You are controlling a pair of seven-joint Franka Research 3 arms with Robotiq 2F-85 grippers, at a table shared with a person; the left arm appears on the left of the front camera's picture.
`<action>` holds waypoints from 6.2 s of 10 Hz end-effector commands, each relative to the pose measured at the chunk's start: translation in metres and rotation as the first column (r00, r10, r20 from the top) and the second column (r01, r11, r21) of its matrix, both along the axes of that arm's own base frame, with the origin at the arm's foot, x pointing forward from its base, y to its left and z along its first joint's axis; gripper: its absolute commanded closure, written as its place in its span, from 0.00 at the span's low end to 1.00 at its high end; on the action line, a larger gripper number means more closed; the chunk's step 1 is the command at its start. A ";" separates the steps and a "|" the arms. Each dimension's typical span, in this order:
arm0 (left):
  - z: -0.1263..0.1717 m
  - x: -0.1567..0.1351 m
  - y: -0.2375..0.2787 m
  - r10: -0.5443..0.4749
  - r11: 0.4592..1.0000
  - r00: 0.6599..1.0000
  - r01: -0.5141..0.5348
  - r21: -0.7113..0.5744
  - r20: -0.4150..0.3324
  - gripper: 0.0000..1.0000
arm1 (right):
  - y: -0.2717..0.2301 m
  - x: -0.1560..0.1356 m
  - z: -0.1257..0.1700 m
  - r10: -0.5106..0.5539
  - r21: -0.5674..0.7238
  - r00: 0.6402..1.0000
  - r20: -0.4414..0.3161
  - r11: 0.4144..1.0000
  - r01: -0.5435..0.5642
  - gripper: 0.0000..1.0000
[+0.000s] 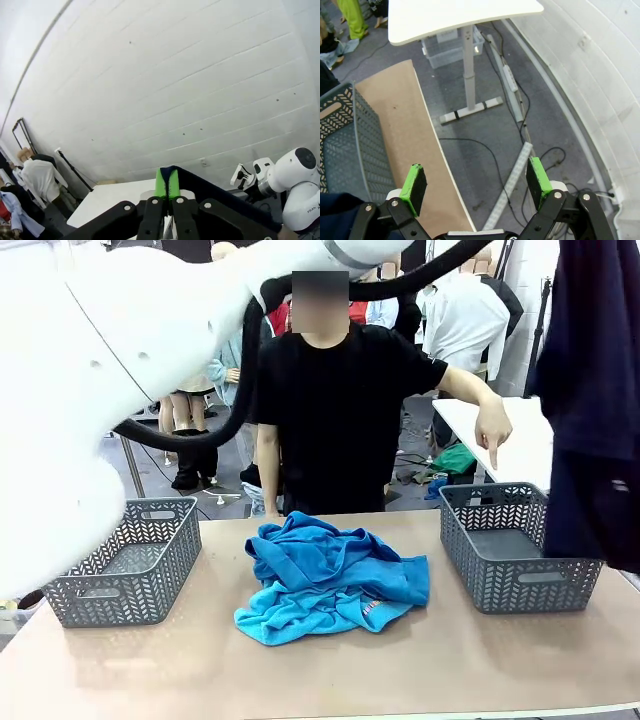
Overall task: Sort the tops and bottoms.
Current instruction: Sort the clothes according to human instructions, then lift clothes from the center of the table with your right hand.
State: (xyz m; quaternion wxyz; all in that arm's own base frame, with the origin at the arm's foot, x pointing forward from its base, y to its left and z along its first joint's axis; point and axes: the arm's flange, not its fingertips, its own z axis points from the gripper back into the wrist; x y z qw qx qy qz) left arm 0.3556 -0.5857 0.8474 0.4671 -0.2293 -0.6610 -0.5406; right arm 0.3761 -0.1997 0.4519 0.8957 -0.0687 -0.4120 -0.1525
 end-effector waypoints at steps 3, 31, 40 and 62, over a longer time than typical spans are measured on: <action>0.026 -0.015 0.015 0.018 1.000 1.000 -0.018 -0.019 0.022 1.00 | 0.000 -0.001 0.000 0.004 0.003 1.000 -0.009 1.000 -0.004 0.00; -0.188 0.115 -0.043 -0.036 0.983 0.988 0.007 -0.185 -0.151 1.00 | 0.000 -0.001 0.000 0.004 0.003 1.000 -0.009 1.000 -0.004 0.00; -0.361 0.190 -0.068 0.083 0.996 0.897 -0.065 0.055 -0.434 1.00 | 0.000 -0.001 0.000 0.004 0.003 1.000 -0.009 1.000 -0.004 0.00; -0.265 0.072 0.161 0.682 0.589 0.693 -0.330 0.737 -0.234 0.00 | 0.000 -0.001 0.000 0.004 0.003 1.000 -0.009 1.000 -0.004 0.00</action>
